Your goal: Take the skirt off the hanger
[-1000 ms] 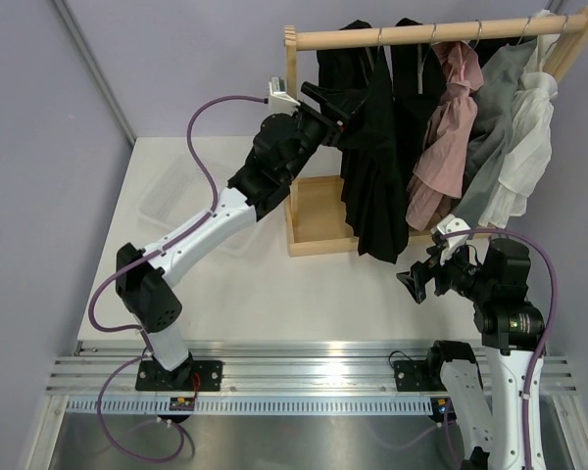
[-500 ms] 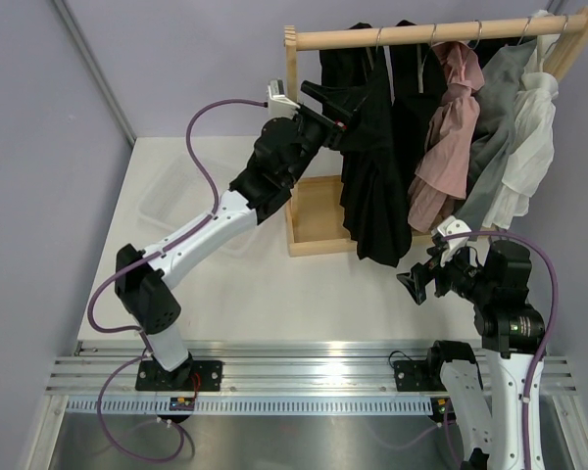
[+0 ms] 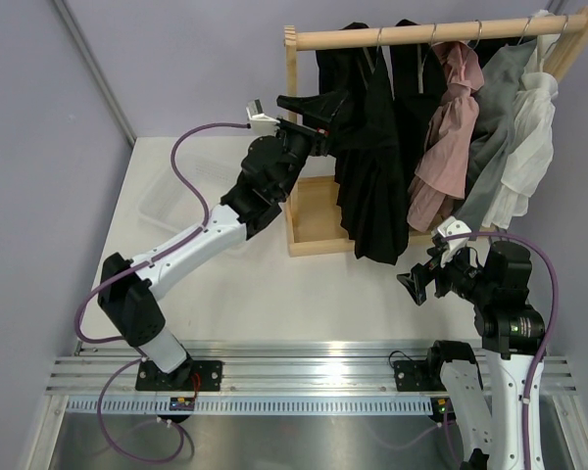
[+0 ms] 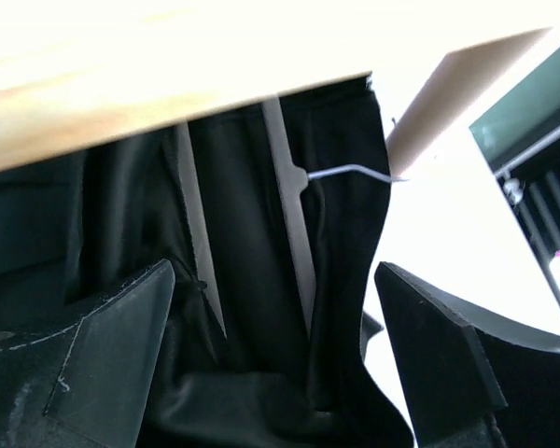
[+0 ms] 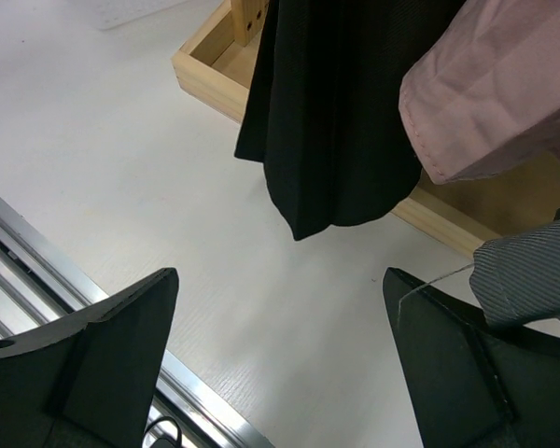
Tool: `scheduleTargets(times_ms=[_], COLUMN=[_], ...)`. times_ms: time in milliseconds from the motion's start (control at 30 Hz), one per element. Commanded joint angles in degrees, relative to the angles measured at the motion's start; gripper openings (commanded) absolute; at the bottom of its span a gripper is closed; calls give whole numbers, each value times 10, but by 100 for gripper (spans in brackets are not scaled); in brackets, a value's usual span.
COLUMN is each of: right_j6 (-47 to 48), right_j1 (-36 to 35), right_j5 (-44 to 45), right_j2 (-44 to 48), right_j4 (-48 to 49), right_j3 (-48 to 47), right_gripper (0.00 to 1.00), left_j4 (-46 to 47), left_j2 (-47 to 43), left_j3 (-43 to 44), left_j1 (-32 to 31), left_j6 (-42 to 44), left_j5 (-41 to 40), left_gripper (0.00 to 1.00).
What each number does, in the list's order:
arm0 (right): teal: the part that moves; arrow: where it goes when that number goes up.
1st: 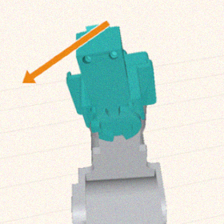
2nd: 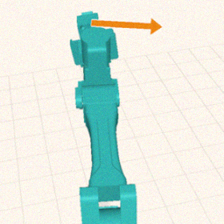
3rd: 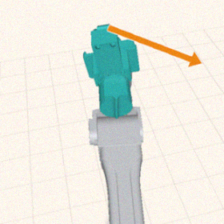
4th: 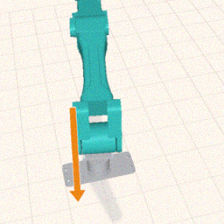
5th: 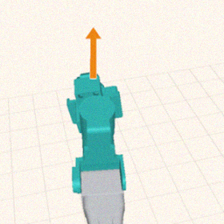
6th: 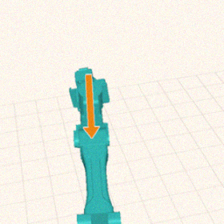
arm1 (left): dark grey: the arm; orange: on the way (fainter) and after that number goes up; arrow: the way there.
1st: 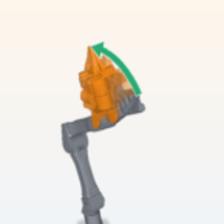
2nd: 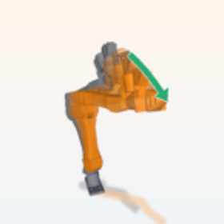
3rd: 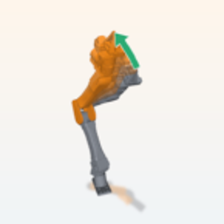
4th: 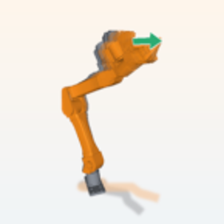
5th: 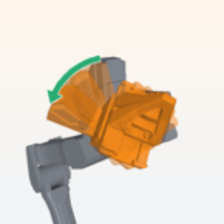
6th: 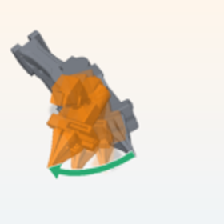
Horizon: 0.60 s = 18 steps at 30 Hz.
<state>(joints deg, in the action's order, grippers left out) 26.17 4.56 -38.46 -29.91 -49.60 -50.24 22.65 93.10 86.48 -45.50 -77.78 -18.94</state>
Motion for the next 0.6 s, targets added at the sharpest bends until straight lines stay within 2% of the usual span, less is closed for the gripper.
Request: scheduleTargets(times_ms=[0,167,200,400,567], right_j6=[6,5,4,2,0], right_j1=[1,1,1,1,1], right_j5=[1,5,5,7,8], right_j2=[5,8,11,13,16], right_j4=[-1,-1,0,2,4], right_j3=[-9,-9,-9,-8,-7], right_gripper=[99,100,99,100,99], left_j4=[3,-74,-85,-133,-170], left_j2=[-13,23,30,76,125], left_j3=[21,96,106,177,257], left_j1=[-3,-4,-4,-6,-10], left_j6=[-31,-8,-5,18,28], left_j5=[-51,-15,-10,25,56], left_gripper=[92,87,82,70,56])
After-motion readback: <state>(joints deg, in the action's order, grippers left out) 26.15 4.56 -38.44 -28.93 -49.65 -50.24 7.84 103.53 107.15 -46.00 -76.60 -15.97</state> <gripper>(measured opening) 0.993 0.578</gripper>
